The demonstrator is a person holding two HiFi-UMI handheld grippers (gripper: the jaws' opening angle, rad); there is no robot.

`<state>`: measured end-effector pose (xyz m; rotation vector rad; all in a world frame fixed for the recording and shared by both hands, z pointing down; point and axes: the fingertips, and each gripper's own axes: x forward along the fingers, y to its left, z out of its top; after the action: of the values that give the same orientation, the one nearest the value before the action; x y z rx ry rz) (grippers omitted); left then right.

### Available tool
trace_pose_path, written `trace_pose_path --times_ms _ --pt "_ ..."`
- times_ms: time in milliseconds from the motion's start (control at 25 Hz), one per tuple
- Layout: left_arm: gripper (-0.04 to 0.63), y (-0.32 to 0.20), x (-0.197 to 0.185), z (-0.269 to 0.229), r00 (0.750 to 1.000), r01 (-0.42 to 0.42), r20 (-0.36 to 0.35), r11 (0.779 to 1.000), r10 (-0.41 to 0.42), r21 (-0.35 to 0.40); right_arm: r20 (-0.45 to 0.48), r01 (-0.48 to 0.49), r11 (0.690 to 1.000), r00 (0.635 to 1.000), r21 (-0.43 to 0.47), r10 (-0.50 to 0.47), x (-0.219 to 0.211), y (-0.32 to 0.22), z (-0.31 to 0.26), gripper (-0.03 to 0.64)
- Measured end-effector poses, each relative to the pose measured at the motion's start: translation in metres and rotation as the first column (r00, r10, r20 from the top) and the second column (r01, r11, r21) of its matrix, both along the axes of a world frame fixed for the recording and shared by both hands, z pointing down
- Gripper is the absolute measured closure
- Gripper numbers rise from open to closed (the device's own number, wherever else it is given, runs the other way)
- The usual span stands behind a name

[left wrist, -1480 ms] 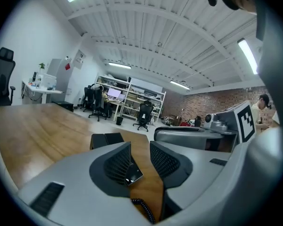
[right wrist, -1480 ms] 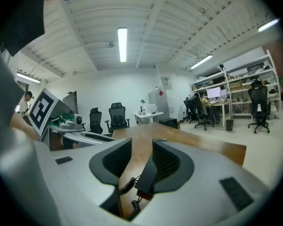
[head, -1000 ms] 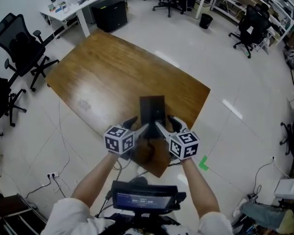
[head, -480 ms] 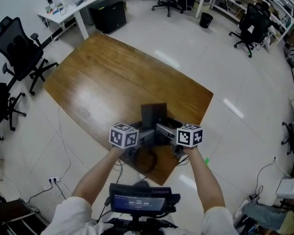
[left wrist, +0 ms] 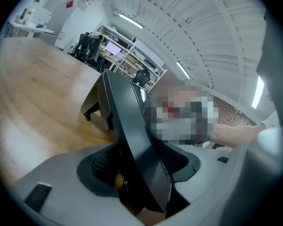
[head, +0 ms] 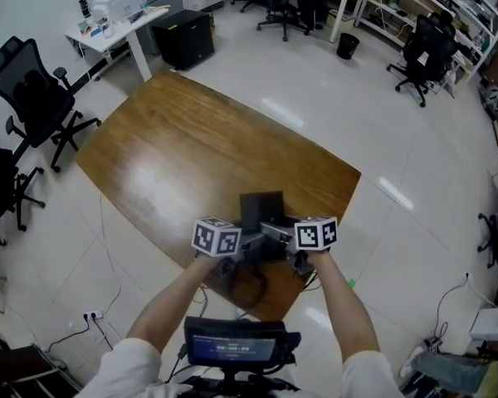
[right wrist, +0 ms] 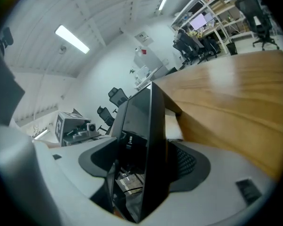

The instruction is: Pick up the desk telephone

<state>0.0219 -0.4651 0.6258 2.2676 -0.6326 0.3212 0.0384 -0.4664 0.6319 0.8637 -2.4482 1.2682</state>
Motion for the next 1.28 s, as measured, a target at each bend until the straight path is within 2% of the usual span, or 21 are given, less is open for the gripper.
trace_pose_path --times_ms 160,400,640,1000,1280 --pt "0.331 -0.004 0.0 -0.001 1.0 0.005 -0.012 1.0 -0.005 -0.011 0.023 0.011 1.0 1.0 -0.004 -0.011 -0.004 -0.004 -0.004 0.291" --pt "0.345 -0.005 -0.002 -0.001 0.998 0.048 -0.043 0.998 -0.049 -0.027 0.044 -0.032 0.999 0.999 0.009 0.032 -0.002 -0.005 -0.004 0.299" --pt "0.35 0.003 -0.006 -0.006 0.997 0.064 -0.047 0.998 -0.064 0.004 0.075 -0.057 0.997 0.996 0.048 0.053 -0.004 0.003 -0.011 0.305" --pt "0.353 0.018 -0.009 -0.029 0.996 0.076 -0.058 0.994 -0.071 0.078 0.071 -0.06 0.987 0.996 0.147 0.05 -0.006 0.017 -0.032 0.306" --pt "0.354 0.032 -0.018 -0.067 0.996 0.08 -0.054 0.978 -0.071 0.191 0.08 -0.059 0.967 0.996 0.247 0.041 -0.013 0.03 -0.061 0.305"
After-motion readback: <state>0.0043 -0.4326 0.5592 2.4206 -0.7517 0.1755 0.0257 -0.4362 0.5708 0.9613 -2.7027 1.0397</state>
